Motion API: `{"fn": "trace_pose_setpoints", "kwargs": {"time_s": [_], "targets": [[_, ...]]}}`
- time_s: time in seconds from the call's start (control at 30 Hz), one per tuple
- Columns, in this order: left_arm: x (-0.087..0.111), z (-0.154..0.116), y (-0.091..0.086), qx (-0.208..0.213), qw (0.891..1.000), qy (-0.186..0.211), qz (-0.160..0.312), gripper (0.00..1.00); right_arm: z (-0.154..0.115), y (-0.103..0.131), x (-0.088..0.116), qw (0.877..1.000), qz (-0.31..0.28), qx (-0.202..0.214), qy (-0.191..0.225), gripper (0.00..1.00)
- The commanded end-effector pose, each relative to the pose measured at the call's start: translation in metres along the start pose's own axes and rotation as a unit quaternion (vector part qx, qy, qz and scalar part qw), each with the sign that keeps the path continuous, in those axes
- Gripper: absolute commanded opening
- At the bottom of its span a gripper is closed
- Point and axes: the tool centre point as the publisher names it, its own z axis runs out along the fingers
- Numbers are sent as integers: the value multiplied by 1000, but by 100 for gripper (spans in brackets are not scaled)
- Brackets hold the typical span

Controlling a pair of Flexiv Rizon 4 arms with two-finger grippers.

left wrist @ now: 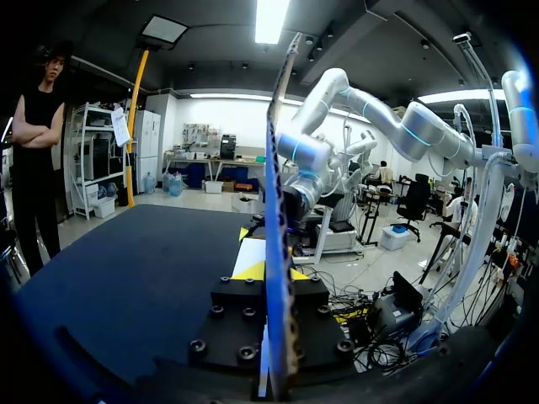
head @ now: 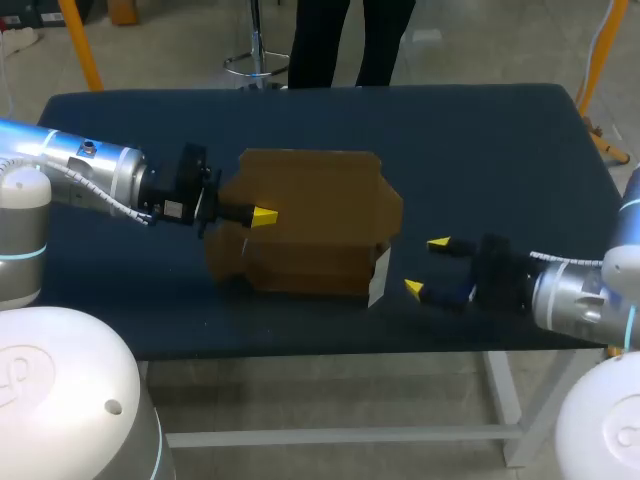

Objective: Assemble the packaging by folding the flat box into shape, placing the metal phone stand inside, and closing the box properly

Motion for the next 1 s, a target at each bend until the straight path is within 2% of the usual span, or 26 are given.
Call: {"fn": "trace_pose_setpoints", "kwargs": {"time_s": [0.03, 0.07, 0.23, 0.57, 0.67, 1.0], "targets": [[0, 0, 2, -1, 1000, 0, 0, 0, 11, -3, -3, 998, -2, -2, 63, 95], [0, 0, 2, -1, 1000, 0, 0, 0, 12, -2, -2, 998, -3, -4, 66, 90], [0, 0, 2, -1, 1000, 0, 0, 0, 19, -1, 6, 997, -4, -10, 76, 85], [0, 0, 2, -1, 1000, 0, 0, 0, 22, 3, 25, 997, -12, -13, 75, 63], [0, 0, 2, -1, 1000, 0, 0, 0, 25, 6, 29, 997, -13, -15, 74, 53], [0, 0, 2, -1, 1000, 0, 0, 0, 35, 10, 44, 998, -14, -14, 65, 48]]}}
